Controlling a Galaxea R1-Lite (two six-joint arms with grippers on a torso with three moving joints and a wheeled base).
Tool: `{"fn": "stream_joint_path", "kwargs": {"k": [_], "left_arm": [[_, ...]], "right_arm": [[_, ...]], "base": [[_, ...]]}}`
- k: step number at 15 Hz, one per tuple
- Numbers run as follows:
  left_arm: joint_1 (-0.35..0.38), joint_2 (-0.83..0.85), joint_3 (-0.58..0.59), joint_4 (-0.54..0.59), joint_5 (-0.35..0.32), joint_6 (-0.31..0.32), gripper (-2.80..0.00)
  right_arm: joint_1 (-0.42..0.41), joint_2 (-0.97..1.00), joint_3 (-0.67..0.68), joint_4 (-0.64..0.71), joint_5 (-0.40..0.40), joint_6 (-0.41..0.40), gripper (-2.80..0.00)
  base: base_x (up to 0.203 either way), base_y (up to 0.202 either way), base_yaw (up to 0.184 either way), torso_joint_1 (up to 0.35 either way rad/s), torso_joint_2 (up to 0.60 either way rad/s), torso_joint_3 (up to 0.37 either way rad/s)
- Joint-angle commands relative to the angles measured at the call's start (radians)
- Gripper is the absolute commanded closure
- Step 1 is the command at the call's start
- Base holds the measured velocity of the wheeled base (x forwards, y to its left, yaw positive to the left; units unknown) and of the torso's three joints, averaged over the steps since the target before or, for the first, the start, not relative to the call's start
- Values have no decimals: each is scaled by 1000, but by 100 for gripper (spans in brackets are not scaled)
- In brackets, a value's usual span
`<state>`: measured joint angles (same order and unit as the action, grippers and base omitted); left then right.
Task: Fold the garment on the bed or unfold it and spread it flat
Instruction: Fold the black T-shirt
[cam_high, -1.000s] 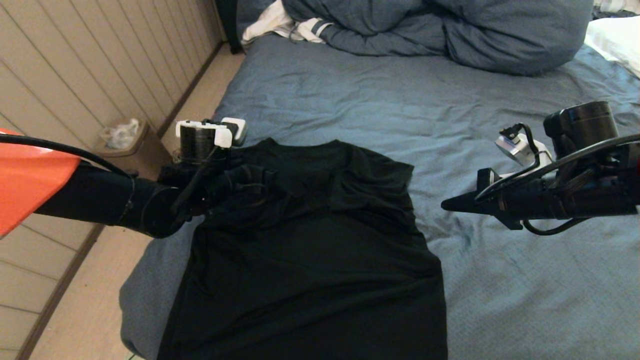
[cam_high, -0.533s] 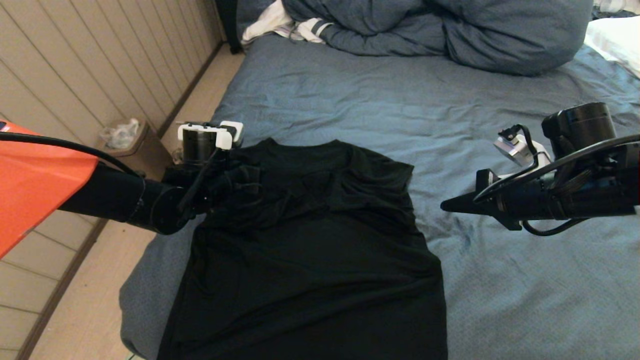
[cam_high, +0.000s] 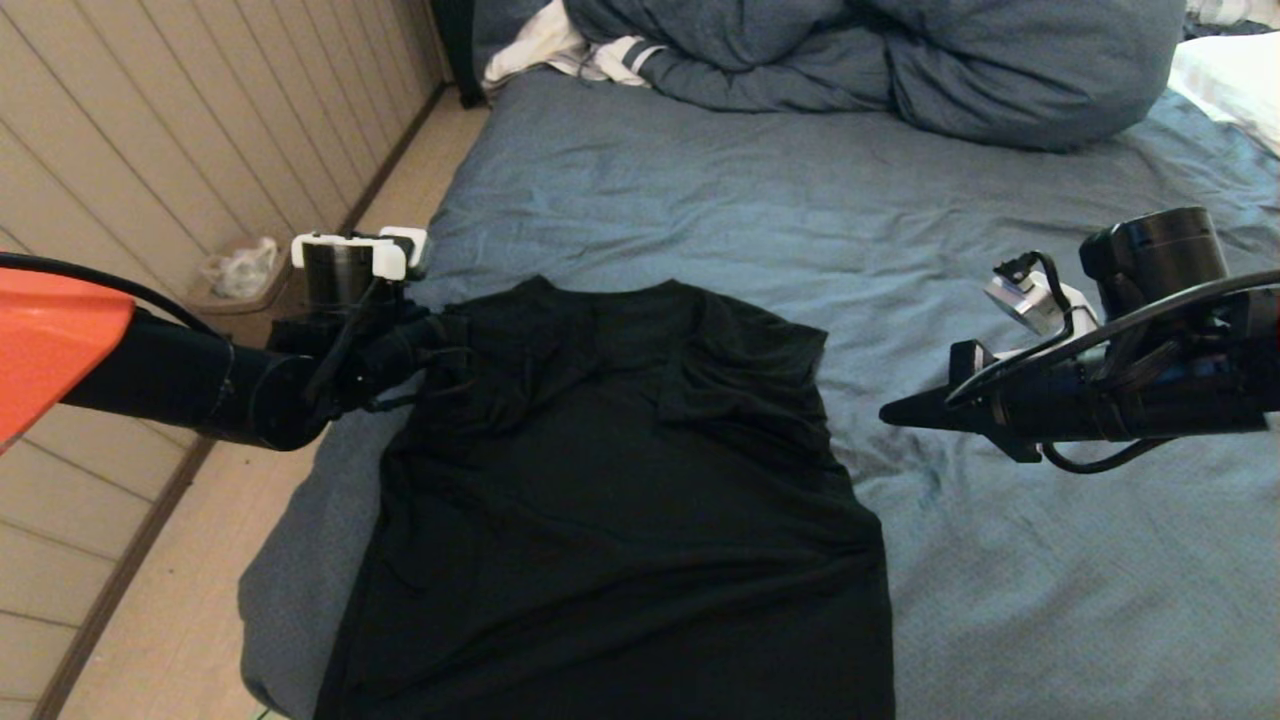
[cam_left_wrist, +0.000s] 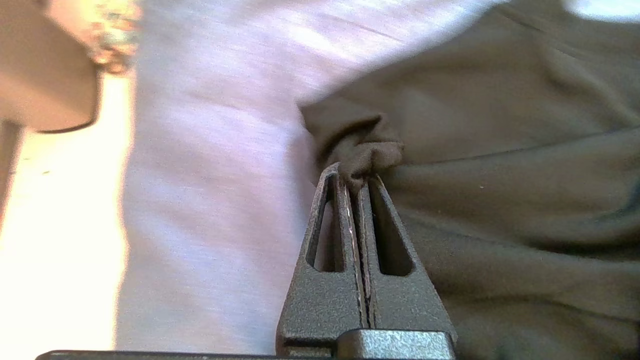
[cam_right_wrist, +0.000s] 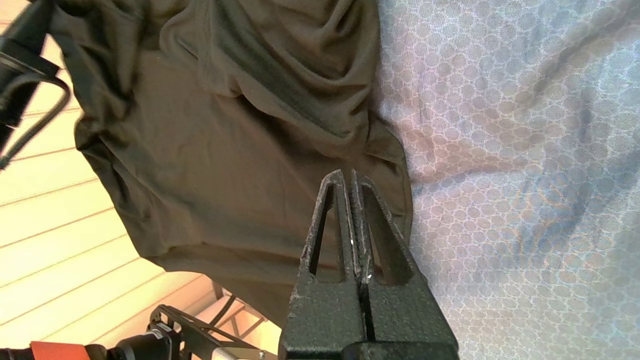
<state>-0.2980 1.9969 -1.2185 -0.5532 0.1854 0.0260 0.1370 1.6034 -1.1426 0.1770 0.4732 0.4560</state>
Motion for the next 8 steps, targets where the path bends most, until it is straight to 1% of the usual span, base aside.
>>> {"fn": "stream_joint_path", "kwargs": {"k": [1,3,8], "left_arm": [[20,-13,-10,-4,0,0,0],[36,-13,-30,-5,0,-1,0],[39,-3,-38,-1,-1,0,0]], "right_arm": [[1,3,0,1,2,3,0],[0,4,0,1,2,3,0],[0,4,0,1,2,3,0]], "base": [[0,0,0,0,0,0],[0,0,0,0,0,0],[0,0,0,0,0,0]]}}
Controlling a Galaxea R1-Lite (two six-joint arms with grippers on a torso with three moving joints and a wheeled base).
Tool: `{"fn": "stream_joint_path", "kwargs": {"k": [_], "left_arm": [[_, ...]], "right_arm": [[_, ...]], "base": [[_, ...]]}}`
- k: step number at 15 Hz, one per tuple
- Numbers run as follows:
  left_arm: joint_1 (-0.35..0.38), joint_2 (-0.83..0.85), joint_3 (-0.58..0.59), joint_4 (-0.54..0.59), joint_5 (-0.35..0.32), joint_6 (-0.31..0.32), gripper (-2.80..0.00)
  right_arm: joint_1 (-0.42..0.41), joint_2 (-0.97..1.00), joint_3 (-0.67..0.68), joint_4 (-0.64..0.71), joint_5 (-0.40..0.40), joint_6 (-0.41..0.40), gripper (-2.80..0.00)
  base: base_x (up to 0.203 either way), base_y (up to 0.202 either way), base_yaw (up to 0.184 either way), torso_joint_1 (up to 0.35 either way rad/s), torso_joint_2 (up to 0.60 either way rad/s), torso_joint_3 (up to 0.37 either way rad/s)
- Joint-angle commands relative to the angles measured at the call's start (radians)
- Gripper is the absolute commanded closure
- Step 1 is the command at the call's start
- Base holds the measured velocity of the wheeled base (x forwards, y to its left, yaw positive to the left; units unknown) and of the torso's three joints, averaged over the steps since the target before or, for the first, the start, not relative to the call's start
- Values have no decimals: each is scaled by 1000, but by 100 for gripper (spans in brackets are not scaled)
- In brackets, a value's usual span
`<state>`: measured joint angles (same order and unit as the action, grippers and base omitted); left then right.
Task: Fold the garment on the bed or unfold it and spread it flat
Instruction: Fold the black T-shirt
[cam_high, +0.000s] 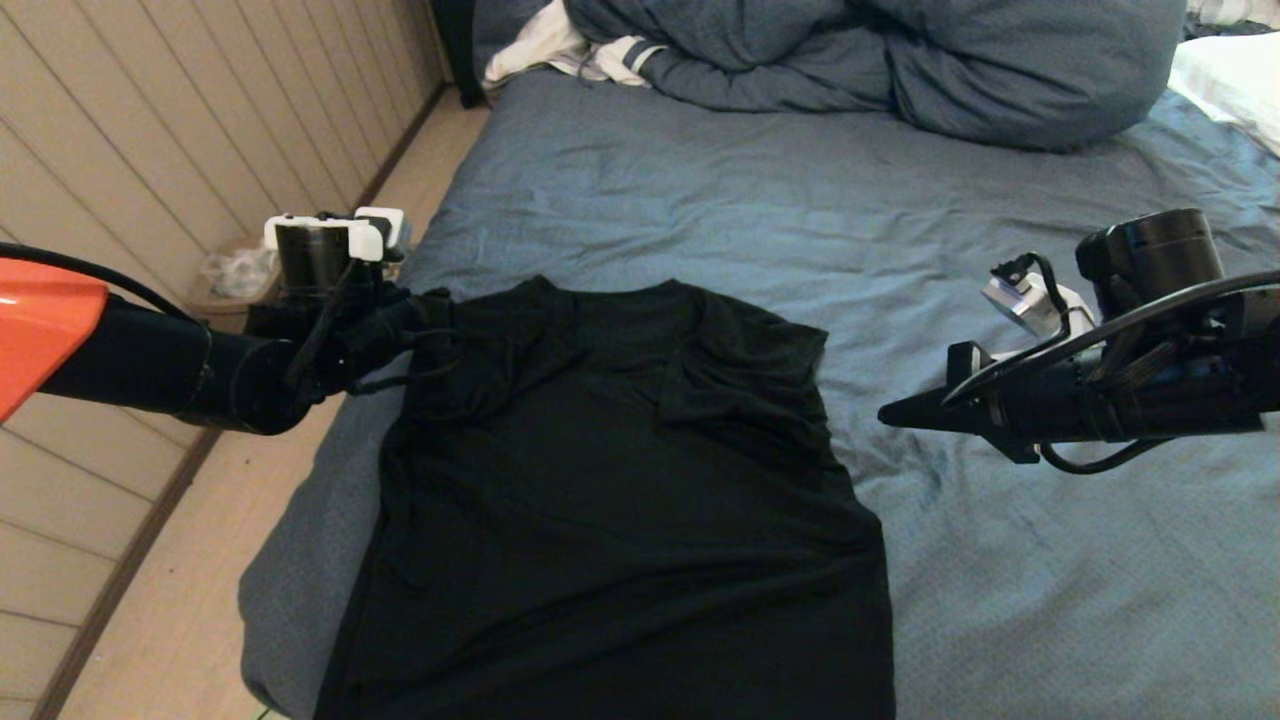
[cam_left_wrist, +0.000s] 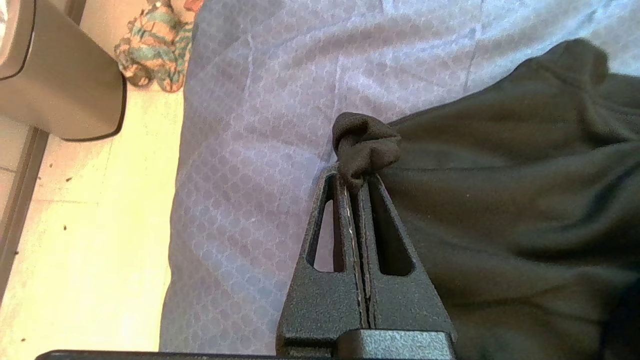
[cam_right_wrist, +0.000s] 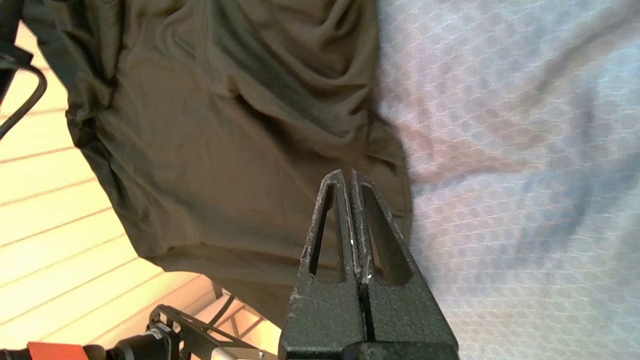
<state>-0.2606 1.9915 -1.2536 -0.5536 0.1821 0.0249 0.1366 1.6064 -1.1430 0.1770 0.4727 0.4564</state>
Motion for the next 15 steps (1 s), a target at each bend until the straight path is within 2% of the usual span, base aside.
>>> {"fn": "stream_joint_path", "kwargs": {"k": [1,3,4,12,13,15], "left_arm": [[1,1,3,6,1,1,0],[0,-1,11,7,3,12,0],[0,-2,0,11,3,12,-280],[-1,-118,-3,18,8,6,-280],[-10,-133,-10,43,7,2,-280],[-43,-147,-64,192,5,-34,-277]], "right_arm": [[0,3,0,1,3,4,0],[0,6,0,1,3,2,0],[0,4,0,1,3,2,0],[1,4,0,1,3,2,0],[1,3,2,2,3,2,0],[3,1,2,2,3,2,0]], "base": [[0,0,0,0,0,0],[0,0,0,0,0,0],[0,0,0,0,0,0],[0,0,0,0,0,0],[0,0,0,0,0,0],[0,0,0,0,0,0]]}}
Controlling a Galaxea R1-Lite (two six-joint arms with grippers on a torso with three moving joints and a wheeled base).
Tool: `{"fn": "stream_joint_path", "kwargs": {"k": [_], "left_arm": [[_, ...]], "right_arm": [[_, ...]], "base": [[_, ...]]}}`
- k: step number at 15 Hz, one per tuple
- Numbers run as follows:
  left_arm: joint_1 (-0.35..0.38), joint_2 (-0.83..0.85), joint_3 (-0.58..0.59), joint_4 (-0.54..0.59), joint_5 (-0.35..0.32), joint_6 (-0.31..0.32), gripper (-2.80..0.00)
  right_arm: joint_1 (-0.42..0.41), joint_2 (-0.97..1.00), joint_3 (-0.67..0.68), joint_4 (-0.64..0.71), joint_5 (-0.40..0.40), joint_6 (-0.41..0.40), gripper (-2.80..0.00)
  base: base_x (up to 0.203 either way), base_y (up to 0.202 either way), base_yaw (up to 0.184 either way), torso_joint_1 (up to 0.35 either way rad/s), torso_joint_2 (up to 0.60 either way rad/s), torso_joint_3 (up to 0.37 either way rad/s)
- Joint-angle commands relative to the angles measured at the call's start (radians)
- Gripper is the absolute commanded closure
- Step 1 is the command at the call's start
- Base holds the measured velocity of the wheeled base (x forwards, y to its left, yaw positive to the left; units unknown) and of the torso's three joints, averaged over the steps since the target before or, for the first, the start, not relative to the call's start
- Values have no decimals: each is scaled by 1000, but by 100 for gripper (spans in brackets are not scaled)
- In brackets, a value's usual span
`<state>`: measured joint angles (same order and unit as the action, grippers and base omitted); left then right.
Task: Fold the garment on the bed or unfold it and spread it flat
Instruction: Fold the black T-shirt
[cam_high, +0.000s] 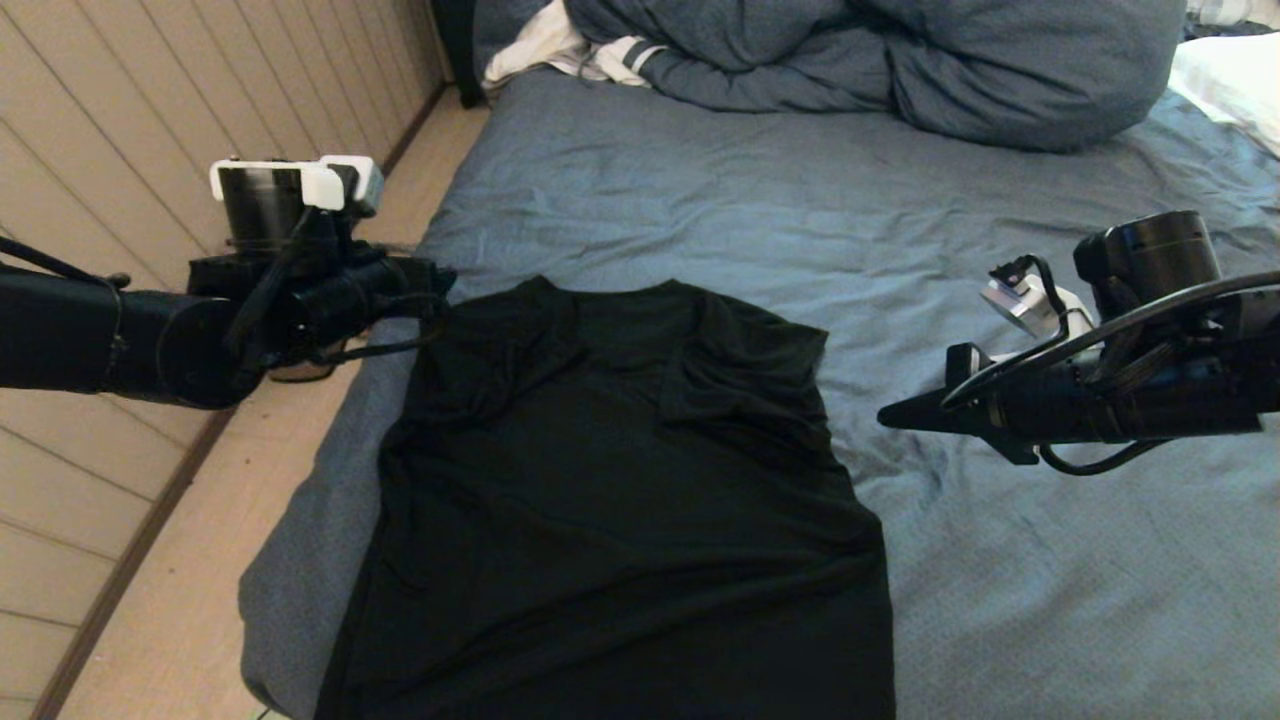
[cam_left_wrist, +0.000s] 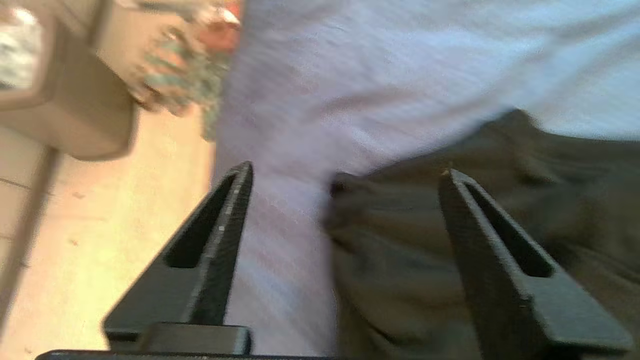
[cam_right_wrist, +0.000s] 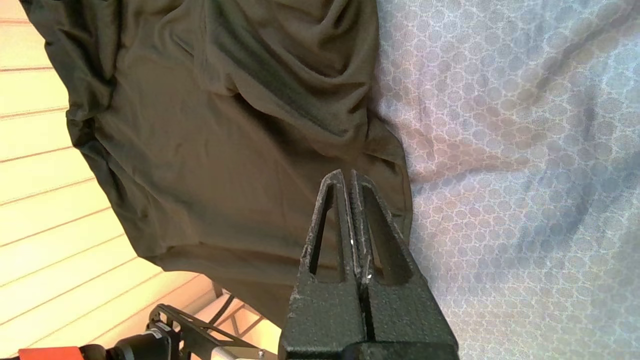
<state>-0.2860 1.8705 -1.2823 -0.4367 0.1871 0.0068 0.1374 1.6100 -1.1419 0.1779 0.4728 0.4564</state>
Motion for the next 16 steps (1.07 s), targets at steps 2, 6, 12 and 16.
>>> {"fn": "stream_joint_path", "kwargs": {"k": [2,6,12,16], "left_arm": [[-29,-21,-146,226,-5,-85,0],[-38,95,-285,435,-93,-182,0],[-102,162,-299,442,-103,-205,0],[-130,172,-298,441,-102,-220,0]], "right_arm": [[2,-2,5,0,3,2,0],[2,-5,5,0,4,4,0],[2,1,5,0,4,2,0],[1,2,5,0,4,2,0]], "base": [[0,0,0,0,0,0],[0,0,0,0,0,0],[0,0,0,0,0,0],[0,0,0,0,0,0]]}}
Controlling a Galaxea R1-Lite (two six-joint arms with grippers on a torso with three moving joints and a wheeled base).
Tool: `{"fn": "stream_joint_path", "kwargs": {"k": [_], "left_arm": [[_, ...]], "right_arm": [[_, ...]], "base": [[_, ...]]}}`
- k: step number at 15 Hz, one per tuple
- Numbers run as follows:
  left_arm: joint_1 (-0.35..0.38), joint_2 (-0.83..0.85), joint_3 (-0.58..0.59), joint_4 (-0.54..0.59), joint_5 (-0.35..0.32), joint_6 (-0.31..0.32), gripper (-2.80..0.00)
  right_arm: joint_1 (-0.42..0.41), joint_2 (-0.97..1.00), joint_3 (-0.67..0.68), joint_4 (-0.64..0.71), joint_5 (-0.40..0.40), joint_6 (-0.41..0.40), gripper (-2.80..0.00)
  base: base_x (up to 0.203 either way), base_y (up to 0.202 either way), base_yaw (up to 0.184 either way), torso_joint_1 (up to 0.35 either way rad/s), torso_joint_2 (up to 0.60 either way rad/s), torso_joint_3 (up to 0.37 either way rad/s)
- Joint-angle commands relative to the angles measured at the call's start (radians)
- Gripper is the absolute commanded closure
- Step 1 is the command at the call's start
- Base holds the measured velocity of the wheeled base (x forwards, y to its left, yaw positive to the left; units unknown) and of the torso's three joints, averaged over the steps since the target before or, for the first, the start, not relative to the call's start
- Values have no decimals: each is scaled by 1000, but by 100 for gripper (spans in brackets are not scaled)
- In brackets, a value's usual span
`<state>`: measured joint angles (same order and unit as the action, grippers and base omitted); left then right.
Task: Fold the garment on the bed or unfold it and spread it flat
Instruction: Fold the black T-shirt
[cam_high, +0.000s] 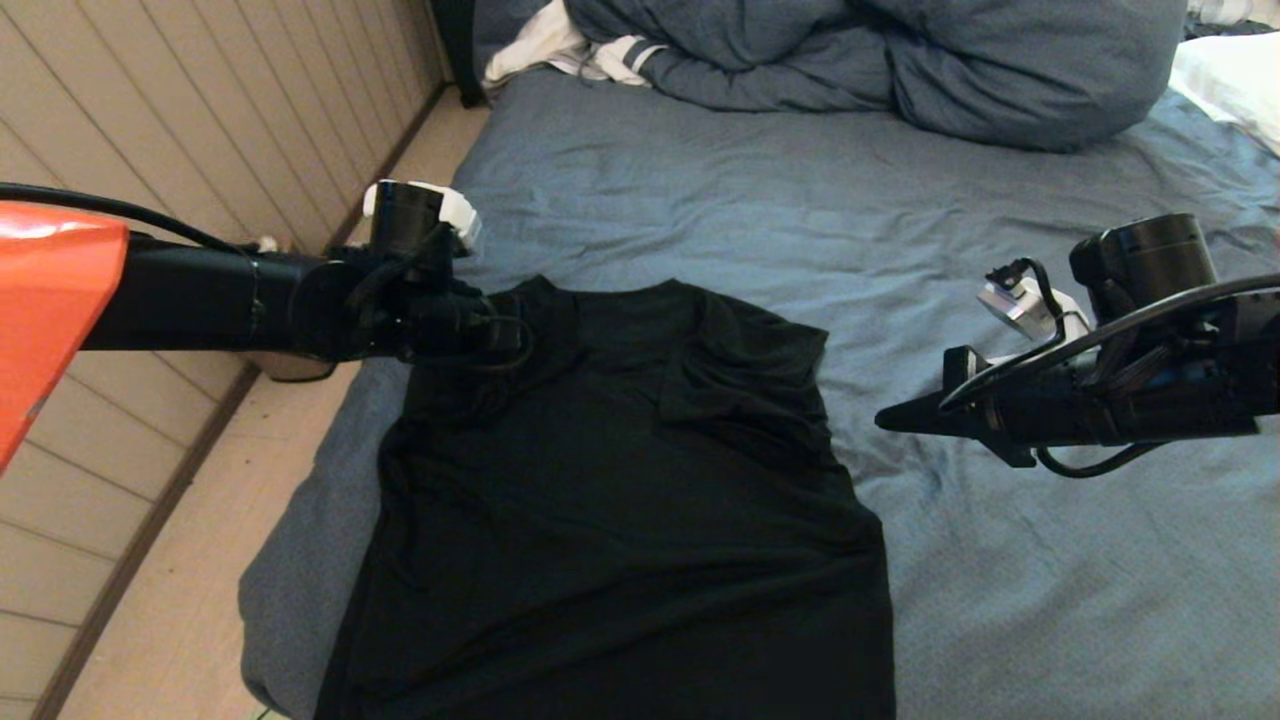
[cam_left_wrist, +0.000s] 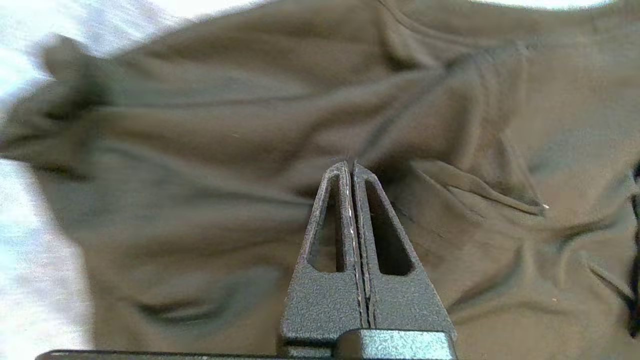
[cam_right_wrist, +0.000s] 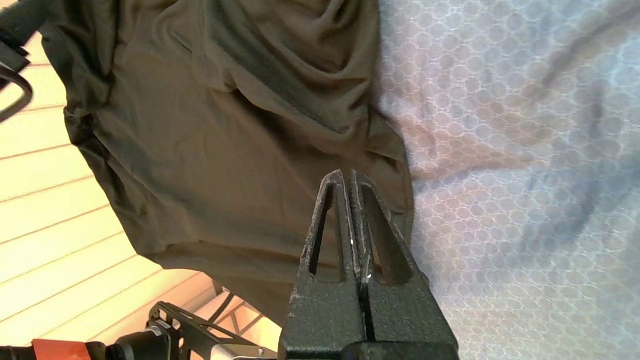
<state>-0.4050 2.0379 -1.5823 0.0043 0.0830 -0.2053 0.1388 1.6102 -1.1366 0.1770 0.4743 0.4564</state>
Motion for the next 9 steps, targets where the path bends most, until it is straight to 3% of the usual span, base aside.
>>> {"fn": "stream_joint_path", "kwargs": {"k": [1,9], "left_arm": [[-22,-5,10,2,4,-15,0],[-112,-100,211,-2,-1,-21,0]], "right_arm": [[-1,2,0,1,3,2,0],[-1,3,-1,1,3,2,0]], "base": [[0,0,0,0,0,0],[0,0,0,0,0,0]]}}
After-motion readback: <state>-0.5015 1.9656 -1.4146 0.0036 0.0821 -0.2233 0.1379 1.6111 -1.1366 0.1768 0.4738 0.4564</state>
